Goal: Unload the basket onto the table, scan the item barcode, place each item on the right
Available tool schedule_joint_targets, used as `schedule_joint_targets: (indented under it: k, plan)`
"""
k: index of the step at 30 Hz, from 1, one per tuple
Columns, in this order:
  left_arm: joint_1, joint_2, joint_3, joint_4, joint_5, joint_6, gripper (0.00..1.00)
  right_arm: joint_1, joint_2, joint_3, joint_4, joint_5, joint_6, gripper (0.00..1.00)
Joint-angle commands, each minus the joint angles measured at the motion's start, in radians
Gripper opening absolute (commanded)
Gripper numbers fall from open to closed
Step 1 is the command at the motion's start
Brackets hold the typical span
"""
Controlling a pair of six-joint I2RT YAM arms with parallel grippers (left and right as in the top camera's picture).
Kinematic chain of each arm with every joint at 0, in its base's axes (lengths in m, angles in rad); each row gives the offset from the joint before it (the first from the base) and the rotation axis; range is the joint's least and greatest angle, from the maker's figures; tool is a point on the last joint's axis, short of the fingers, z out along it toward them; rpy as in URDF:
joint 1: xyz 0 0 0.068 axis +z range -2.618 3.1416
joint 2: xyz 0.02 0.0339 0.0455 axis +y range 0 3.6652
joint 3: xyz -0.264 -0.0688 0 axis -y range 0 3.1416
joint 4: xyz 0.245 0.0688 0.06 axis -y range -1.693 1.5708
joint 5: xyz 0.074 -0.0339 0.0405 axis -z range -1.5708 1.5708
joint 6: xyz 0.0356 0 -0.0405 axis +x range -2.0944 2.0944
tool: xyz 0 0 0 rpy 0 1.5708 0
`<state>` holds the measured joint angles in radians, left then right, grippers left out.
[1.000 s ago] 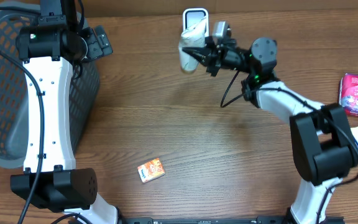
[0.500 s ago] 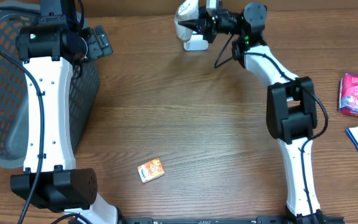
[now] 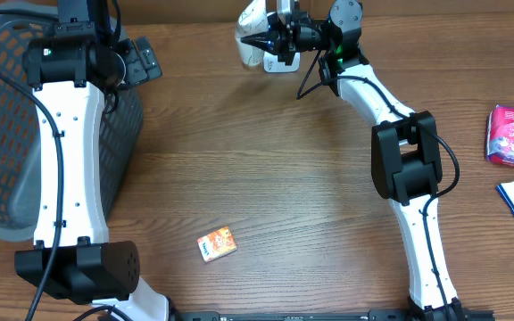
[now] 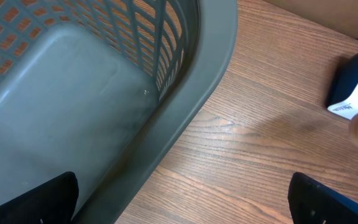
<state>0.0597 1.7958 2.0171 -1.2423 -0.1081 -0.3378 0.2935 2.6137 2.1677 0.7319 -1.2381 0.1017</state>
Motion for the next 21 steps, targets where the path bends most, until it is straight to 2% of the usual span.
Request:
schedule_joint_targets:
  k: [1, 4, 6, 12, 16, 19, 21]
  plan:
    - [-0.001, 0.011, 0.0, -0.003, 0.005, 0.001, 1.0, -0.014, -0.008, 0.039, 0.027, 0.013, 0.163, 0.04]
    - [-0.001, 0.011, 0.0, -0.003, 0.005, 0.001, 1.0, -0.014, -0.008, 0.039, 0.142, -0.132, 0.183, 0.04]
    - [-0.001, 0.011, 0.0, -0.003, 0.005, 0.001, 1.0, -0.008, -0.008, 0.039, 0.151, -0.121, 0.131, 0.04]
    - [-0.001, 0.011, 0.0, -0.003, 0.004, 0.001, 1.0, -0.014, -0.005, 0.039, -0.039, 0.22, 0.113, 0.04]
    - [-0.001, 0.011, 0.0, -0.003, 0.005, 0.001, 1.0, -0.014, -0.005, 0.039, -0.152, 0.361, 0.12, 0.04]
    - [-0.001, 0.011, 0.0, -0.003, 0.005, 0.001, 1.0, -0.006, -0.005, 0.039, -0.263, 0.401, 0.214, 0.04]
    - [-0.001, 0.011, 0.0, -0.003, 0.005, 0.001, 1.0, 0.007, -0.005, 0.038, -0.264, 0.315, 0.232, 0.04]
